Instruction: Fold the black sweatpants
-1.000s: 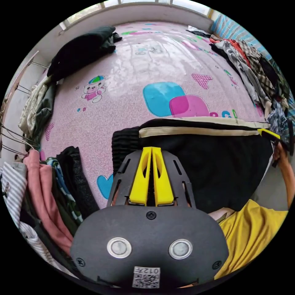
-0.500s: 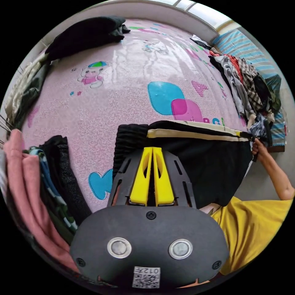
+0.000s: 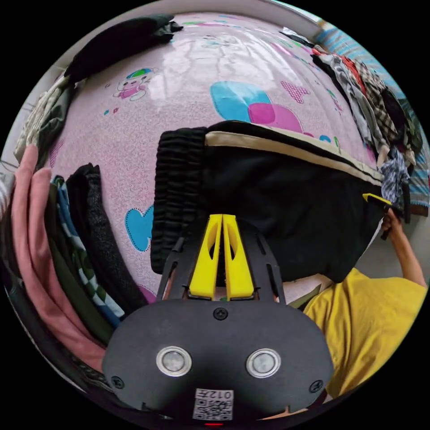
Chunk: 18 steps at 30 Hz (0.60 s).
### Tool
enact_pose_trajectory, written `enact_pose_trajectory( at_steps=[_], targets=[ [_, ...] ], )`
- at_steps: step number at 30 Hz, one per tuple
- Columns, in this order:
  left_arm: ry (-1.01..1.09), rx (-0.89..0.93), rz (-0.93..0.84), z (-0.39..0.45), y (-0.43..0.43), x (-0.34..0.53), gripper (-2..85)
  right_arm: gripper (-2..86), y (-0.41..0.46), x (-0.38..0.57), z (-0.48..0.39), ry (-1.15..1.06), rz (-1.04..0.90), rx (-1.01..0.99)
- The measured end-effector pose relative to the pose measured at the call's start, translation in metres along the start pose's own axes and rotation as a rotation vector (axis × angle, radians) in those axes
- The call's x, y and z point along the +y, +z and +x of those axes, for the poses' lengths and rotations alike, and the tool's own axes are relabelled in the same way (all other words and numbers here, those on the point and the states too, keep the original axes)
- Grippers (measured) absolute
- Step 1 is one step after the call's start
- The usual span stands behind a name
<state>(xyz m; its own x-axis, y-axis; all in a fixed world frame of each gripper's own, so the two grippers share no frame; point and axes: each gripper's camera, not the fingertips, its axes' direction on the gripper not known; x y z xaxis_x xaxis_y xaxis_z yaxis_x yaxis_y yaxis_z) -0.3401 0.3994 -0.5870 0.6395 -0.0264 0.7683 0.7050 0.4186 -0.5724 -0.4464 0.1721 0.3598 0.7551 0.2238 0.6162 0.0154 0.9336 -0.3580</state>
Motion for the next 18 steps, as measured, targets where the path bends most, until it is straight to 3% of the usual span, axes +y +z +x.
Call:
enact_pose_trajectory(
  at_steps=[3,7,13,18],
  targets=[
    [0.012,-0.059,0.069,0.053,-0.043,0.006,0.4,0.2,-0.043,0.038,0.062,0.087,0.104,-0.085],
    [0.107,0.050,0.104,0.149,-0.070,0.007,0.4,1.3,-0.097,0.135,0.210,0.494,0.326,-0.245],
    [0.483,0.143,0.014,0.376,-0.079,-0.030,0.5,7.7,-0.123,0.269,0.387,0.997,0.540,-0.458],
    [0.718,0.263,-0.075,0.567,-0.097,-0.081,0.5,9.5,-0.128,0.301,0.457,1.073,0.614,-0.594]
  ],
)
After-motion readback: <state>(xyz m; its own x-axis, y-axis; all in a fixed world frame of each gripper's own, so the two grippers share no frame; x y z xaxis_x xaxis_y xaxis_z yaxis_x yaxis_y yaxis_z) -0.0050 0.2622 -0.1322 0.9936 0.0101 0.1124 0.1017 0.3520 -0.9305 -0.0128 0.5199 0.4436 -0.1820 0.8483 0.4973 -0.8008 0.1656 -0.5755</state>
